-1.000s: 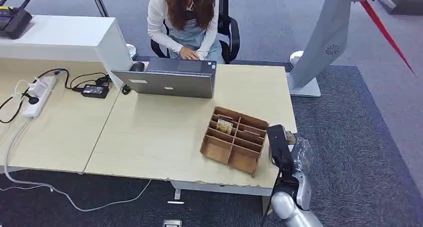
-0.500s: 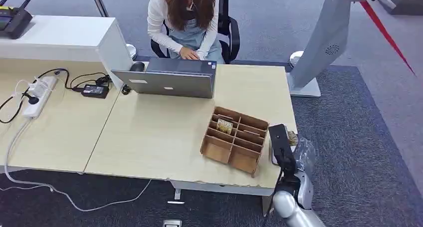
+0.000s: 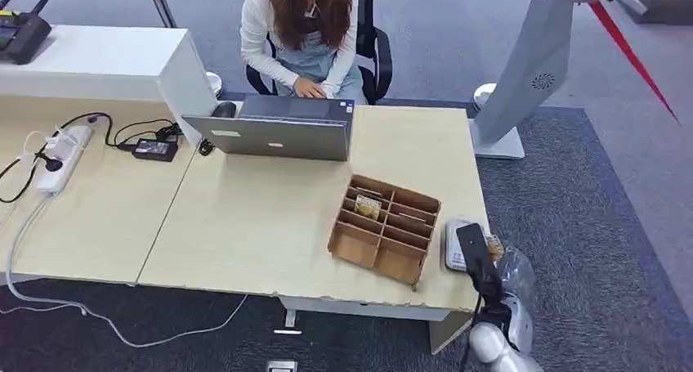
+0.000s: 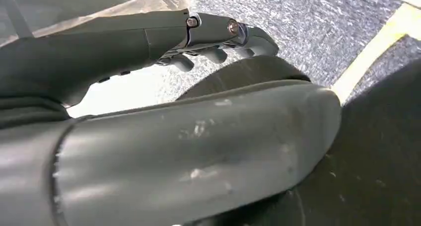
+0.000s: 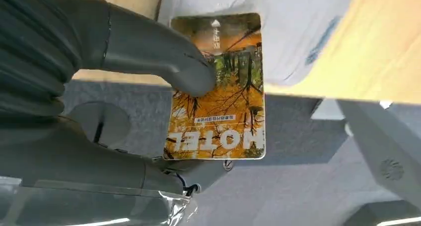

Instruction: Pass the card to the sensor for recognition and then transmit it.

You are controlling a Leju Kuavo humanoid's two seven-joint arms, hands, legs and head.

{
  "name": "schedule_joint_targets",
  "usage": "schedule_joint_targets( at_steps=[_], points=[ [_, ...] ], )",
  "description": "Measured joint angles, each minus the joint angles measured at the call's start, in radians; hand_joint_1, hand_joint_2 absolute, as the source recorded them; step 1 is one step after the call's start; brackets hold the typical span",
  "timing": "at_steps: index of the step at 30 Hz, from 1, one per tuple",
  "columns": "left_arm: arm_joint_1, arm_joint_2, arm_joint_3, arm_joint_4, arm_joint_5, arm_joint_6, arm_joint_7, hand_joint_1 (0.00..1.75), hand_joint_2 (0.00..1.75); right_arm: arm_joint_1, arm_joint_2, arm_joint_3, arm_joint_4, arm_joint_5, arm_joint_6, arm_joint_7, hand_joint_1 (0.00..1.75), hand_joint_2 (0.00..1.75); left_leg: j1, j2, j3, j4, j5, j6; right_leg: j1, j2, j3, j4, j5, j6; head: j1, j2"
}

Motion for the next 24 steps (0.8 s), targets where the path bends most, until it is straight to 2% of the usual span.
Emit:
schedule_joint_targets(
  at_steps=[10, 18, 24],
  points=[
    [-0.001, -0.003, 0.0, 0.0, 0.0, -0.002, 0.0, 0.0, 0.0, -0.007, -0.011, -0.013, 0.087, 0.0, 0.0, 0.011, 1.71, 1.75, 0.0, 0.0, 0.003, 0.0, 0.0, 0.0, 0.001, 0.0, 0.002, 0.0, 0.0, 0.0, 0.0, 0.0],
    [-0.001, -0.004, 0.0, 0.0, 0.0, -0.008, 0.0, 0.0, 0.0, -0.02, -0.015, -0.022, 0.122, 0.0, -0.001, 0.014, 1.75, 1.75, 0.0, 0.0, 0.005, 0.0, 0.0, 0.0, 0.0, 0.0, 0.005, 0.0, 0.0, 0.0, 0.0, 0.0],
    [0.0, -0.005, 0.0, 0.0, -0.007, -0.007, 0.0, 0.0, 0.0, -0.029, -0.016, -0.023, 0.133, -0.004, -0.019, -0.003, 1.75, 1.75, 0.0, 0.0, 0.006, 0.0, 0.0, 0.0, 0.0, 0.0, 0.006, 0.0, 0.0, 0.0, 0.0, 0.0]
  ],
)
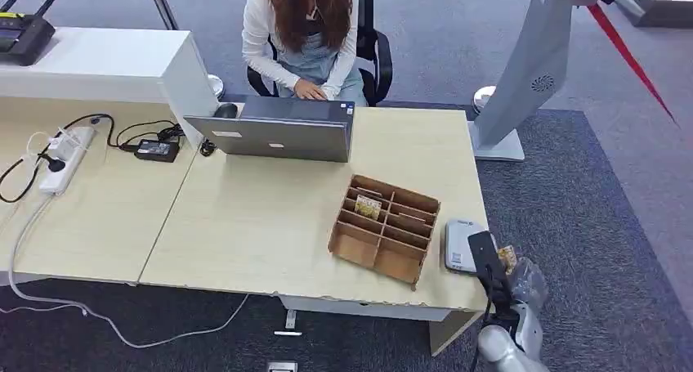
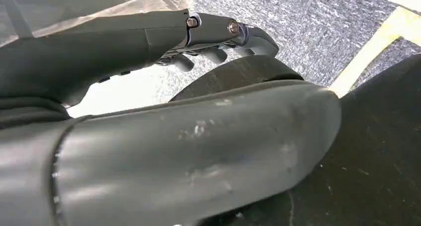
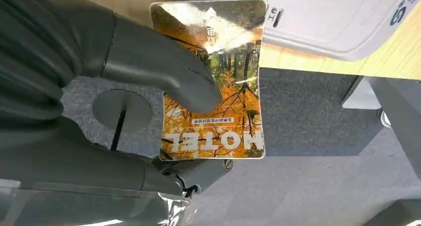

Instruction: Pass the card to the sensor for recognition and then transmit it.

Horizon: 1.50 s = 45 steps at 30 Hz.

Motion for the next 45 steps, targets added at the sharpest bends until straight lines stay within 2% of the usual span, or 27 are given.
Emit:
schedule_joint_targets(
  at_steps=[3, 6, 8, 11, 14, 19, 23, 28, 31, 37, 40, 45],
  points=[
    [0.0, 0.0, 0.0, 0.0, -0.005, -0.001, 0.0, 0.0, 0.0, -0.007, -0.006, 0.0, -0.024, 0.023, -0.01, 0.002, 1.73, 1.75, 0.0, 0.0, -0.002, 0.0, 0.0, 0.0, 0.0, 0.0, 0.001, 0.0, 0.0, 0.0, 0.0, 0.0],
    [-0.001, 0.001, 0.0, 0.0, -0.011, -0.008, -0.007, 0.0, 0.0, -0.043, 0.019, -0.003, -0.085, 0.13, -0.019, 0.091, 1.69, 1.75, 0.0, 0.001, -0.002, 0.0, 0.001, -0.001, 0.0, 0.001, -0.001, 0.001, 0.001, 0.0, 0.0, 0.0],
    [-0.002, 0.001, 0.0, 0.0, -0.014, -0.01, -0.009, 0.0, 0.0, -0.08, 0.034, 0.0, -0.168, 0.233, 0.002, 0.164, 1.69, 1.75, 0.0, 0.001, -0.002, 0.0, 0.001, -0.001, 0.0, 0.001, -0.003, 0.001, 0.002, 0.0, 0.0, 0.0],
    [0.0, 0.001, 0.0, 0.0, -0.017, -0.012, -0.009, 0.0, 0.0, -0.133, 0.029, 0.001, -0.287, 0.295, 0.053, 0.194, 1.69, 1.75, 0.0, -0.001, -0.003, 0.0, 0.003, 0.0, 0.0, -0.001, -0.003, 0.001, 0.001, 0.0, 0.0, 0.0],
    [0.0, 0.001, 0.0, 0.0, -0.019, -0.012, -0.009, 0.0, 0.0, -0.146, 0.026, 0.001, -0.364, 0.298, 0.066, 0.201, 1.69, 1.75, 0.0, 0.0, -0.003, 0.0, 0.003, 0.0, 0.0, -0.001, -0.003, 0.001, 0.001, 0.0, 0.0, 0.0],
    [0.0, 0.0, 0.0, 0.0, -0.02, -0.012, -0.009, 0.0, 0.0, -0.147, 0.019, 0.001, -0.451, 0.299, 0.065, 0.201, 1.61, 1.75, 0.0, 0.0, -0.004, 0.0, 0.002, 0.001, 0.0, 0.0, -0.003, 0.001, 0.001, 0.0, 0.0, 0.0],
    [0.0, 0.0, 0.0, 0.0, -0.025, -0.012, -0.009, 0.0, 0.0, -0.159, 0.015, 0.001, -0.501, 0.332, 0.066, 0.165, 1.61, 1.75, 0.0, 0.0, -0.005, 0.0, 0.002, 0.001, 0.0, 0.0, -0.004, 0.001, 0.002, 0.0, 0.0, 0.0],
    [0.0, -0.004, -0.002, 0.0, -0.034, -0.015, -0.011, 0.0, 0.0, -0.25, 0.002, 0.003, -0.562, 0.34, 0.124, 0.1, 1.62, 1.75, 0.0, 0.0, -0.005, 0.0, 0.003, 0.0, 0.0, 0.0, -0.005, 0.001, 0.002, 0.001, 0.0, 0.0],
    [-0.001, -0.009, -0.002, 0.0, -0.041, -0.018, -0.02, 0.0, 0.0, -0.318, 0.017, 0.017, -0.587, 0.37, 0.162, 0.072, 1.62, 1.75, 0.0, 0.0, -0.006, 0.0, 0.003, 0.0, 0.0, 0.0, -0.005, 0.001, 0.003, 0.0, 0.0, 0.0],
    [-0.002, -0.016, -0.004, 0.0, -0.059, -0.023, -0.04, 0.0, 0.0, -0.447, 0.078, 0.089, -0.584, 0.423, 0.248, 0.056, 1.68, 1.75, 0.0, 0.0, -0.007, 0.0, 0.003, 0.0, 0.001, 0.0, -0.006, 0.001, 0.002, 0.0, 0.0, 0.0],
    [-0.005, -0.017, -0.008, 0.0, -0.071, -0.027, -0.053, 0.0, 0.0, -0.514, 0.129, 0.137, -0.541, 0.441, 0.283, 0.048, 1.69, 1.75, 0.0, -0.001, -0.008, 0.0, 0.003, 0.0, 0.001, 0.0, -0.006, 0.002, 0.002, 0.0, 0.0, 0.0],
    [-0.008, -0.025, -0.022, 0.0, -0.085, -0.034, -0.07, 0.0, 0.0, -0.601, 0.228, 0.212, -0.424, 0.45, 0.296, 0.029, 1.73, 1.75, 0.0, -0.001, -0.009, 0.0, 0.003, 0.0, 0.001, -0.001, -0.007, 0.002, 0.002, 0.001, 0.0, 0.0]
  ],
)
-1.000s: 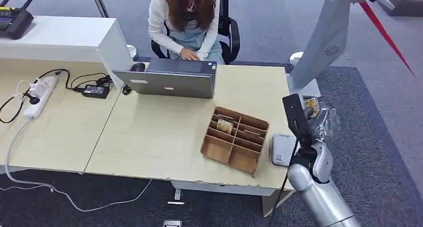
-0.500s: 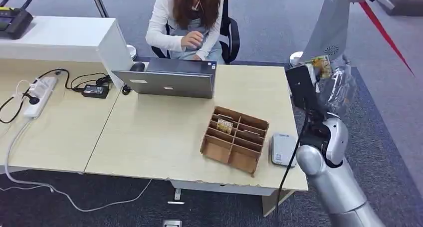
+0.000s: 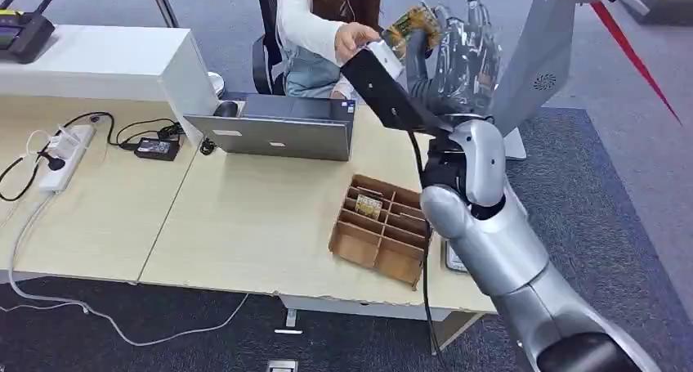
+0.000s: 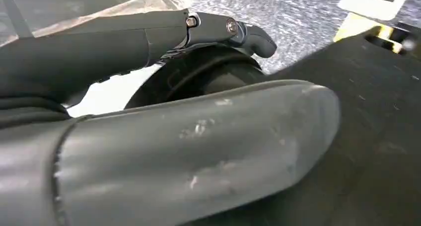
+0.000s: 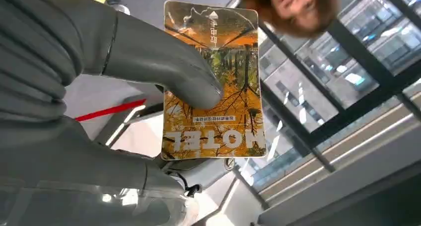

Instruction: Pass the card to the sensor for recognition and then transmit it.

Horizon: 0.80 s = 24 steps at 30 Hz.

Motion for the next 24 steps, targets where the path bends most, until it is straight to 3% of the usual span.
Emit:
schedule_joint_targets(
  at_steps=[13, 24],
  points=[
    [-0.002, -0.006, -0.015, 0.0, -0.026, -0.01, -0.01, 0.0, 0.0, -0.086, 0.201, 0.107, 0.303, -0.036, -0.022, -0.052, 1.73, 1.75, 0.0, 0.0, -0.001, 0.0, 0.0, 0.0, 0.0, 0.0, -0.002, 0.0, 0.0, 0.0, 0.0, 0.0],
    [-0.003, -0.005, -0.026, 0.0, -0.031, -0.011, -0.011, 0.0, 0.0, -0.09, 0.269, 0.142, 0.453, -0.056, -0.032, -0.057, 1.75, 1.75, 0.0, 0.0, -0.001, 0.0, 0.0, 0.0, 0.0, 0.0, -0.003, 0.0, 0.0, 0.0, 0.0, 0.0]
  ],
)
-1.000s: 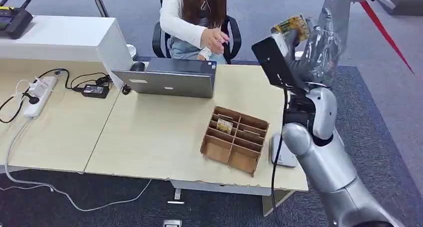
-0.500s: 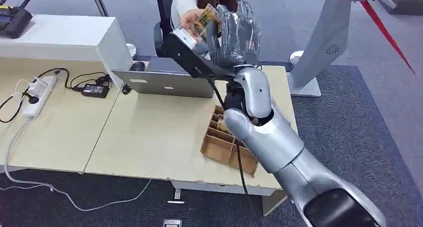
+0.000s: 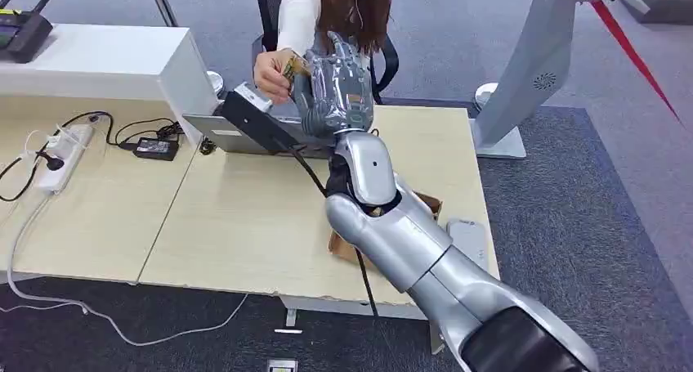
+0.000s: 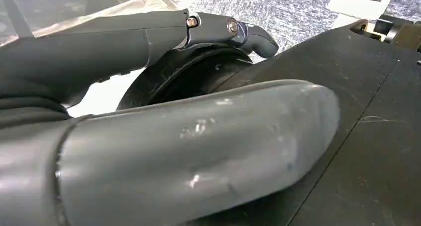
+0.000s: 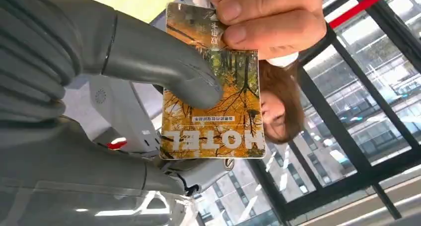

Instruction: Pass the card to the sensor for recognition and then transmit it.

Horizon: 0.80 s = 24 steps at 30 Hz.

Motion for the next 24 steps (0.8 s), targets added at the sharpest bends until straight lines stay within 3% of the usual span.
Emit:
schedule_joint_targets(
  at_steps=[3, 5, 6, 7, 23, 24],
  points=[
    [0.0, 0.0, -0.003, 0.0, -0.003, 0.0, 0.0, 0.0, 0.0, -0.004, 0.007, 0.005, 0.022, -0.009, 0.0, 0.0, 1.75, 1.75, 0.0, 0.0, 0.0, 0.0, 0.0, 0.0, 0.0, 0.0, 0.0, 0.0, 0.0, 0.0, 0.0, 0.0],
    [0.0, 0.0, -0.004, 0.0, -0.003, 0.0, 0.0, 0.0, 0.0, -0.005, 0.011, 0.01, 0.036, -0.018, 0.0, 0.0, 1.5, 1.75, 0.0, 0.0, 0.0, 0.0, 0.0, 0.0, 0.0, 0.0, 0.0, 0.0, 0.0, 0.0, 0.0, 0.0],
    [0.0, 0.0, -0.004, 0.0, -0.004, 0.0, 0.0, 0.0, 0.0, -0.006, 0.012, 0.012, 0.041, -0.02, 0.0, 0.0, 0.89, 1.75, 0.0, 0.0, 0.0, 0.0, 0.0, 0.0, 0.0, 0.0, 0.0, 0.0, 0.0, 0.0, 0.0, 0.0],
    [0.0, 0.0, -0.004, 0.0, -0.005, 0.0, 0.0, 0.0, 0.0, -0.007, 0.013, 0.014, 0.046, -0.023, 0.0, 0.0, 0.0, 1.75, 0.0, 0.0, 0.0, 0.0, 0.0, 0.0, 0.0, 0.0, 0.0, 0.0, 0.0, 0.0, 0.0, 0.0],
    [0.0, 0.0, -0.005, 0.0, -0.013, 0.002, 0.01, 0.0, 0.0, -0.003, 0.021, 0.031, 0.076, -0.139, -0.054, -0.055, 0.0, 1.75, 0.0, 0.0, 0.0, 0.0, 0.0, 0.0, 0.0, 0.0, 0.0, 0.0, 0.0, 0.0, 0.0, 0.0],
    [0.0, 0.0, -0.005, 0.0, -0.013, 0.003, 0.01, 0.0, 0.0, 0.002, 0.019, 0.031, 0.066, -0.145, -0.056, -0.058, 0.0, 0.0, 0.0, 0.0, 0.0, 0.0, 0.0, 0.0, 0.0, 0.0, 0.0, 0.0, 0.0, 0.0, 0.0, 0.0]
  ],
)
